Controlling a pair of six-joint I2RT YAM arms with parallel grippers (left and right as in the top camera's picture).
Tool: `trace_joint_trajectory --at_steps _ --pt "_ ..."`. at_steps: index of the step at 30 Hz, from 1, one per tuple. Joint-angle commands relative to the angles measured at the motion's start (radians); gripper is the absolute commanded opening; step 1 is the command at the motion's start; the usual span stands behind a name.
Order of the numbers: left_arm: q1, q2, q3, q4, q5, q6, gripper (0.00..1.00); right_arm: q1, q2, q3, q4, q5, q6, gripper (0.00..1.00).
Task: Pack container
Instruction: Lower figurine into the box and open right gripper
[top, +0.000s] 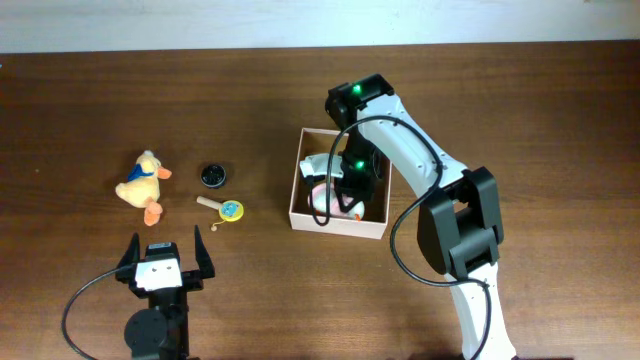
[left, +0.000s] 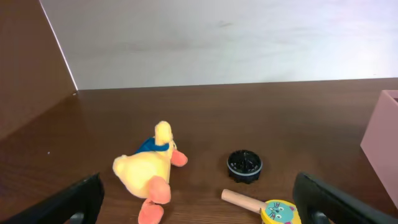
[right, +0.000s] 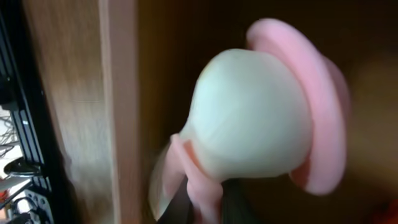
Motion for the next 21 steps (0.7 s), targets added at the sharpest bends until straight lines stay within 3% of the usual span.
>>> trace_joint_trajectory --at_steps 1,17,21 --pt "0.001 -0.008 -0.005 -0.001 0.014 0.009 0.99 -0.003 -0.023 -0.050 0.027 -0.035 -0.023 0.04" --pt "0.001 -0.008 -0.005 -0.001 0.014 0.009 0.99 -0.003 -0.023 -0.125 0.114 -0.035 -0.029 0.04" --pt "0.001 -0.008 -0.005 -0.001 0.014 0.009 0.99 -0.003 -0.023 -0.125 0.119 -0.035 -0.029 0.13"
